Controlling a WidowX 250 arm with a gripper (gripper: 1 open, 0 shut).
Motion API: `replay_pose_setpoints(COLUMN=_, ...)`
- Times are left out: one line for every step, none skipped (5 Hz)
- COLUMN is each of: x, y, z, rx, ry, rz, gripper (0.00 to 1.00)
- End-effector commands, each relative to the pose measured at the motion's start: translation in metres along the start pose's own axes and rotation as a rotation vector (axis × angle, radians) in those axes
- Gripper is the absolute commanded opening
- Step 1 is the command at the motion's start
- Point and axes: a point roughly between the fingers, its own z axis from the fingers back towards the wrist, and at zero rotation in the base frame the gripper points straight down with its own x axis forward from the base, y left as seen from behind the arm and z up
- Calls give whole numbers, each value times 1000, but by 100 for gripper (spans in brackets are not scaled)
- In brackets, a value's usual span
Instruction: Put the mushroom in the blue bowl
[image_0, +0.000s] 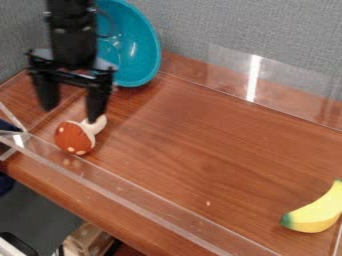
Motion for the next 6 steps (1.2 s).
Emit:
replay_pose_setpoints(x=3, y=14, z=-4, rx=-2, ry=-49, rz=23, gripper=100)
replay_pose_setpoints(x=6, y=16, z=-16, rx=-9, ry=-51, rz=33, gripper=100)
replay_pose_setpoints(x=10, y=17, z=-32, rx=-1, ry=-26, rz=38, gripper=100)
replay_pose_setpoints(x=16, y=19, z=-43, rx=-1, ry=-30, rz=49, gripper=100)
replay_pose_setpoints(x=24, y=19, z=-49, rx=-12, ry=-29, rz=54, gripper=100)
replay_pose_setpoints(x=28, y=17, z=-53, rx=-15, ry=-34, rz=62, gripper=0)
